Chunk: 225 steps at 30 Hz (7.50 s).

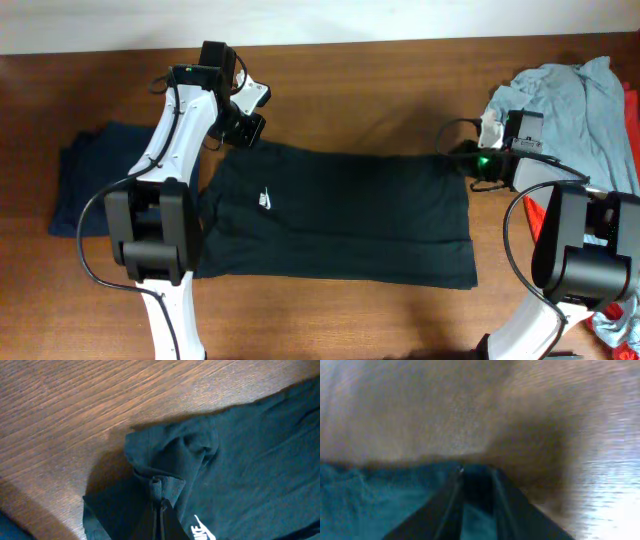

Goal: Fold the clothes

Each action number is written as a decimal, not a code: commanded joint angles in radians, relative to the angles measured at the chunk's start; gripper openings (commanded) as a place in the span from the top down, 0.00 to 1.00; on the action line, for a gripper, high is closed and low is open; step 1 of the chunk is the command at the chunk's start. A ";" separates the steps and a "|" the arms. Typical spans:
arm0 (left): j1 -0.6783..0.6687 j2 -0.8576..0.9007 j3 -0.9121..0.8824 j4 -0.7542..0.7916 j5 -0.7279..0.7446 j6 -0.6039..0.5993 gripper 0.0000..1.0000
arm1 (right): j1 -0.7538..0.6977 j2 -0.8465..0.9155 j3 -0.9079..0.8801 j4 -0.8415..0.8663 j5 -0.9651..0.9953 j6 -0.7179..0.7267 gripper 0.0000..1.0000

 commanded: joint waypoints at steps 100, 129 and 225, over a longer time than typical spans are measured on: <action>-0.003 -0.114 0.040 -0.490 -0.141 -0.086 0.75 | -0.011 -0.265 0.013 -0.710 0.183 0.013 0.72; -0.006 -0.622 -0.229 -0.181 -0.260 -0.371 0.66 | 0.121 -0.784 0.073 -0.841 0.192 0.126 0.42; -0.004 -0.466 -0.861 0.366 -0.158 -0.377 0.85 | 0.256 -0.447 0.072 -0.855 0.251 0.142 0.57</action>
